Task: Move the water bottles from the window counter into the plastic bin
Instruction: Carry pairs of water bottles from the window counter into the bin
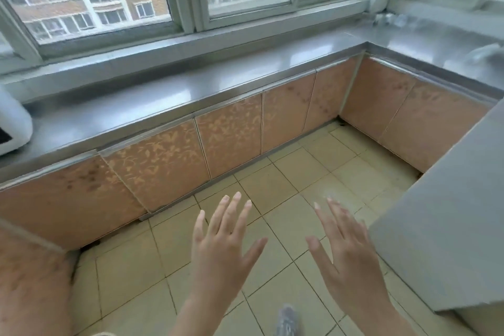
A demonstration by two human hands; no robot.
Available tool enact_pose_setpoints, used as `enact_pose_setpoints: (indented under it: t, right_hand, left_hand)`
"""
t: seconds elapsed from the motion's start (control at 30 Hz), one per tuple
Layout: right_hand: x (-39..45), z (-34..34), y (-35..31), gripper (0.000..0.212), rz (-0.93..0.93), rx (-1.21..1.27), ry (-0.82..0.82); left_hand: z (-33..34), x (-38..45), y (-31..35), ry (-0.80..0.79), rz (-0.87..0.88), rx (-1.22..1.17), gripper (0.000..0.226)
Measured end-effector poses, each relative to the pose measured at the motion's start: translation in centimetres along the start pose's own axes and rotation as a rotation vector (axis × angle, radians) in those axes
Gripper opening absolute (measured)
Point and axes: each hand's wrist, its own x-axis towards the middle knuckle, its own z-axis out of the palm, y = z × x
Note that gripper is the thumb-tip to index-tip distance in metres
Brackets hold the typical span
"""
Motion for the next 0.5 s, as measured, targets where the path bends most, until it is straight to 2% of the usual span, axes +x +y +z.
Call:
enact_pose_setpoints:
  t: [0.17, 0.5]
  right_hand:
    - [9.7, 0.3, 6.8, 0.058, 0.075, -0.025, 0.024]
    - [28.6, -2.9, 17.0, 0.063, 0.16, -0.026, 0.095]
  left_hand:
    - [5.1, 12.0, 1.9, -0.031, 0.084, 0.037, 0.066]
    - [11.6, 34.8, 8.4, 0.034, 0.2, -0.047, 0.064]
